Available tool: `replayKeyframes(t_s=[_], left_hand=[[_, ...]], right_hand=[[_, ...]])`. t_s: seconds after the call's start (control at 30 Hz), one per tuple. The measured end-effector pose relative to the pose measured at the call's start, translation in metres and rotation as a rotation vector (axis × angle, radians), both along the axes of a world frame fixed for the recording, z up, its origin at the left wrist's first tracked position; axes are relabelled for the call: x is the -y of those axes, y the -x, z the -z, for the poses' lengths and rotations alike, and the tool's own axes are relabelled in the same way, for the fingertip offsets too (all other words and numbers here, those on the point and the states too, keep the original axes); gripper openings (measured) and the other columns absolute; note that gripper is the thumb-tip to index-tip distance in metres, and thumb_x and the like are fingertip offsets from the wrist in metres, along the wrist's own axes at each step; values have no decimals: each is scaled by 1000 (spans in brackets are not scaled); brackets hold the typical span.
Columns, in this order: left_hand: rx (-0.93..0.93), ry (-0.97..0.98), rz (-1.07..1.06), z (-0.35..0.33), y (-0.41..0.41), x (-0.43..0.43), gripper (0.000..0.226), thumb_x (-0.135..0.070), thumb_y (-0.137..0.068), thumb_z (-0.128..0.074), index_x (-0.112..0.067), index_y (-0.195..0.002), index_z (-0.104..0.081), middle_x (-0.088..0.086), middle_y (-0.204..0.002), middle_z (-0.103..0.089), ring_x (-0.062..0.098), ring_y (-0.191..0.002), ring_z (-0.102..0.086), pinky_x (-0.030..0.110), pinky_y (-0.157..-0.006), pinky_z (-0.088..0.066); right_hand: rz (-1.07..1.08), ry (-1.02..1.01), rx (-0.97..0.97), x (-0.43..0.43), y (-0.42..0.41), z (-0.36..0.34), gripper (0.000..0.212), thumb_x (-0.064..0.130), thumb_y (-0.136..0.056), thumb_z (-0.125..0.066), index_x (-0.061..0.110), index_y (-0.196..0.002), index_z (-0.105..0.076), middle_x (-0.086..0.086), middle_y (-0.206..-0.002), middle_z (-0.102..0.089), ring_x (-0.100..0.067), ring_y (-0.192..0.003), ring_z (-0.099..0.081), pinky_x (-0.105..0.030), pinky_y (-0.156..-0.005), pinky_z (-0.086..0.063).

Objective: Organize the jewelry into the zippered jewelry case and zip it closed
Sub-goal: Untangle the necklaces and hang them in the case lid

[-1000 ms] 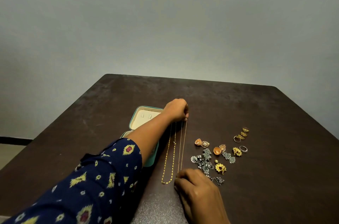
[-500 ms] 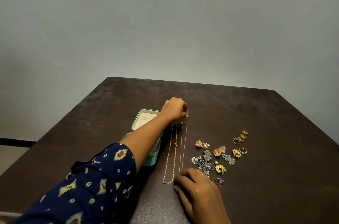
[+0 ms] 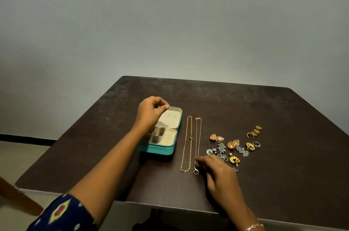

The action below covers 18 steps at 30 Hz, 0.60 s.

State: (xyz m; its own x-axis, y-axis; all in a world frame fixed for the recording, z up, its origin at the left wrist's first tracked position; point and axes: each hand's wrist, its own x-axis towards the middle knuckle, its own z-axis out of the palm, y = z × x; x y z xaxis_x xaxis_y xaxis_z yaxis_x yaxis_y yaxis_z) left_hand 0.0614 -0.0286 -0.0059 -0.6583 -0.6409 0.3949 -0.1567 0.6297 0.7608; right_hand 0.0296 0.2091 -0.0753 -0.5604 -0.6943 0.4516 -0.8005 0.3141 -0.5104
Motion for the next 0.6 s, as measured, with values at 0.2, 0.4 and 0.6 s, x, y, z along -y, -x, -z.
replayKeyframes(t_s=[0.2,0.4,0.6], left_hand=[[44,-78,-112,36,-50,6,9,-15,-87,-59,-16,-86,-68,3,-89,-64,20,-87,-59,43,-81,-52],[58,-125,-91,54,-70,6,10,-14,-88,-58,-21,-91,-65,0,-99,-60,19,-99,-55,42,-86,-50],[50,-121,-36,66,-77,0,18,-10,-86,-58,-24,-97,-63,-5,-102,-61,16,-102,-54,38,-87,-48]], right_hand=[[23,45,110,-2,-2,-3,19,11,-88,-56,17,-101,-68,6,-94,-67,-4,-84,-60,-5,-73,-39],[12,96,134,18,-3,-19,16,12,-86,-61,18,-99,-69,13,-90,-64,-1,-82,-59,-7,-70,-42],[-62,88,140,56,1,-39,13,11,-81,-67,17,-91,-71,8,-88,-67,-4,-78,-59,-7,-68,-42]])
